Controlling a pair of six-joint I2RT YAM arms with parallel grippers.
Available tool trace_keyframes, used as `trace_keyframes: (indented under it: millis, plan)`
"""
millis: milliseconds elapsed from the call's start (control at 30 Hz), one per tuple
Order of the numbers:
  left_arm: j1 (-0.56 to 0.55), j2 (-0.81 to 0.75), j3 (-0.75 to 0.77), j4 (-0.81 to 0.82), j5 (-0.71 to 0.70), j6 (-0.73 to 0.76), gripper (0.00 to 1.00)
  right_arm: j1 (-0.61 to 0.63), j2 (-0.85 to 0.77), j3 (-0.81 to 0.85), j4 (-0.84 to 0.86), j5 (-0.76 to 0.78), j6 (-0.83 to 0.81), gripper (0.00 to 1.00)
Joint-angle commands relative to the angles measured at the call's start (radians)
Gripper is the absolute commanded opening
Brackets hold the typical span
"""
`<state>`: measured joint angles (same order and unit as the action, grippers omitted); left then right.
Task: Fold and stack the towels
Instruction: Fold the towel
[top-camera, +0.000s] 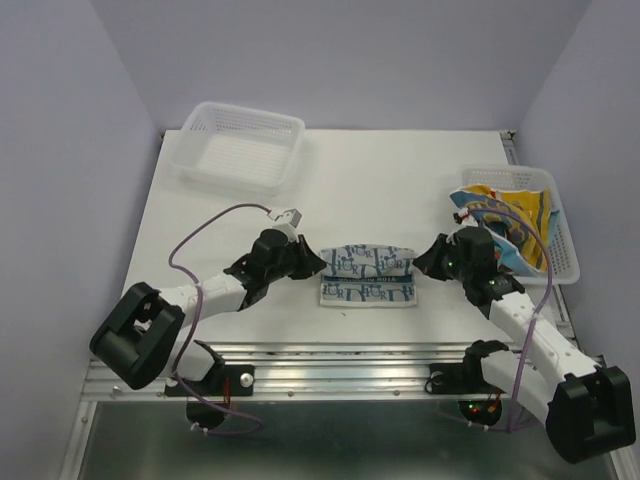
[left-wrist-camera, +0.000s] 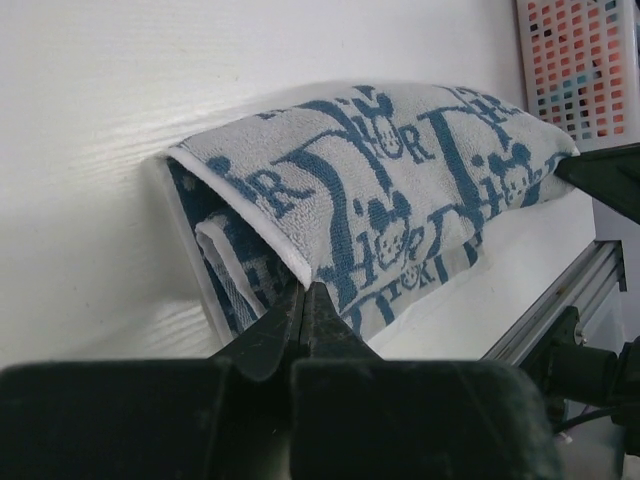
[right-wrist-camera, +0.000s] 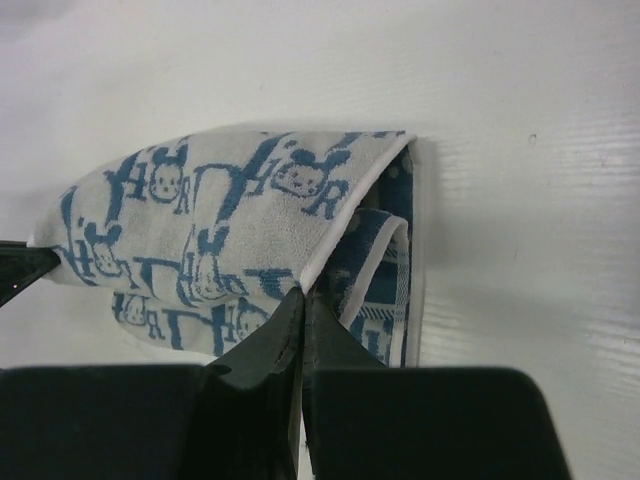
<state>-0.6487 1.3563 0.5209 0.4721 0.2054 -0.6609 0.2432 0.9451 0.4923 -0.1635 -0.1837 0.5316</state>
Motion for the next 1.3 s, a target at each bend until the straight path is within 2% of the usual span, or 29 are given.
trace_keyframes:
  millis: [0, 400, 633, 700, 733, 800, 833, 900, 933, 1000, 1033, 1067, 1100, 1133, 1267]
  plan:
    - [-0.017, -0.078, -0.050, 0.049, -0.020, -0.028, 0.00, -0.001, -0.089, -0.049, -0.063, -0.033, 0.033, 0.01]
    - [-0.069, -0.190, -0.162, 0.046, 0.012, -0.077, 0.00, -0.002, -0.170, -0.098, -0.128, -0.040, 0.033, 0.03]
    - [-0.100, -0.175, -0.213, 0.045, 0.008, -0.103, 0.00, -0.001, -0.184, -0.158, -0.122, -0.068, 0.088, 0.07]
    - [-0.111, -0.158, -0.214, 0.042, 0.023, -0.109, 0.11, -0.001, -0.186, -0.162, -0.154, -0.056, 0.099, 0.09]
    - [-0.126, -0.155, -0.216, 0.042, 0.035, -0.112, 0.24, -0.001, -0.195, -0.166, -0.162, -0.051, 0.116, 0.17]
    - [-0.143, -0.155, -0.223, 0.034, 0.042, -0.124, 0.34, -0.001, -0.206, -0.173, -0.172, -0.046, 0.136, 0.22]
    - [-0.152, -0.161, -0.228, 0.028, 0.049, -0.131, 0.45, -0.001, -0.219, -0.173, -0.179, -0.045, 0.143, 0.27]
    - [-0.173, -0.189, -0.243, 0.019, 0.049, -0.144, 0.57, -0.001, -0.233, -0.167, -0.203, -0.027, 0.148, 0.36]
    - [-0.177, -0.201, -0.248, 0.001, 0.046, -0.147, 0.68, -0.001, -0.247, -0.161, -0.206, -0.020, 0.149, 0.44]
    - [-0.186, -0.245, -0.254, -0.022, 0.039, -0.152, 0.77, -0.001, -0.256, -0.153, -0.215, -0.019, 0.150, 0.63]
    - [-0.189, -0.261, -0.252, -0.059, 0.019, -0.152, 0.87, -0.001, -0.259, -0.137, -0.220, -0.019, 0.143, 0.85]
    - [-0.189, -0.276, -0.248, -0.082, 0.005, -0.151, 0.88, -0.001, -0.261, -0.124, -0.228, -0.019, 0.139, 1.00]
    - [-0.189, -0.304, -0.234, -0.111, -0.012, -0.151, 0.91, -0.001, -0.264, -0.114, -0.240, -0.019, 0.131, 1.00]
    - [-0.189, -0.315, -0.225, -0.166, -0.053, -0.152, 0.99, -0.001, -0.266, -0.104, -0.241, -0.023, 0.124, 1.00]
    - [-0.189, -0.327, -0.177, -0.257, -0.170, -0.160, 0.99, -0.001, -0.272, -0.069, -0.235, -0.054, 0.094, 1.00]
